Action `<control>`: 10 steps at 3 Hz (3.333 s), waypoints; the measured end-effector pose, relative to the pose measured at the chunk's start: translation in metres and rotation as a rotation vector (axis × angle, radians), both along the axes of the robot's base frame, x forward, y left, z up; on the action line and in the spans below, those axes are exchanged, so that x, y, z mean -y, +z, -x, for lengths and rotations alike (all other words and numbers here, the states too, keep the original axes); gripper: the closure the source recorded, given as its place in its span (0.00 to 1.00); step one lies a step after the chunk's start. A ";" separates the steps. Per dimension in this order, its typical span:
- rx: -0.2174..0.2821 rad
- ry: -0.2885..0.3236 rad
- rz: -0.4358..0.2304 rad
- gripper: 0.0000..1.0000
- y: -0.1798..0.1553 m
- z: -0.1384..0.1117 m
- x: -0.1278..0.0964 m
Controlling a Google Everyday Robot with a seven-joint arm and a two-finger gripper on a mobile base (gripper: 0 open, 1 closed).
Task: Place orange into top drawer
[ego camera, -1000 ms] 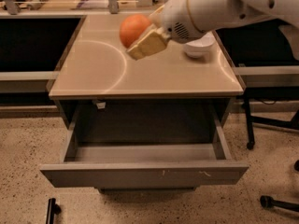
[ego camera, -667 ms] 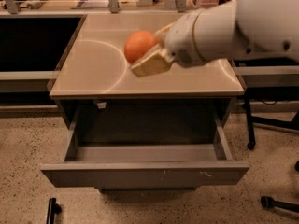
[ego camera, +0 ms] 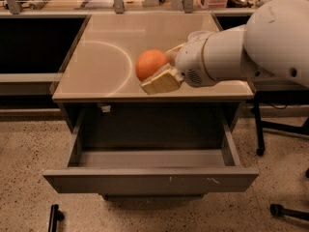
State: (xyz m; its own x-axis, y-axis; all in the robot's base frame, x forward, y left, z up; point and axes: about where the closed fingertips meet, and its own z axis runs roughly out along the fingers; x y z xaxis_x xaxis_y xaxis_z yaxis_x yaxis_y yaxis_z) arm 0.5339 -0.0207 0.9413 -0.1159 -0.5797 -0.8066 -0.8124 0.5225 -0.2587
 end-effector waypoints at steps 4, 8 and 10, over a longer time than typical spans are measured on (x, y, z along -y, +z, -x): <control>-0.191 -0.176 -0.205 1.00 -0.105 0.030 0.019; -0.360 -0.260 -0.302 1.00 -0.190 0.015 0.034; -0.474 -0.329 -0.356 1.00 -0.249 -0.001 0.048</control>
Offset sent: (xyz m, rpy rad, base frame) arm -0.0342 -0.0339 -0.0876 0.1860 0.1668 -0.2073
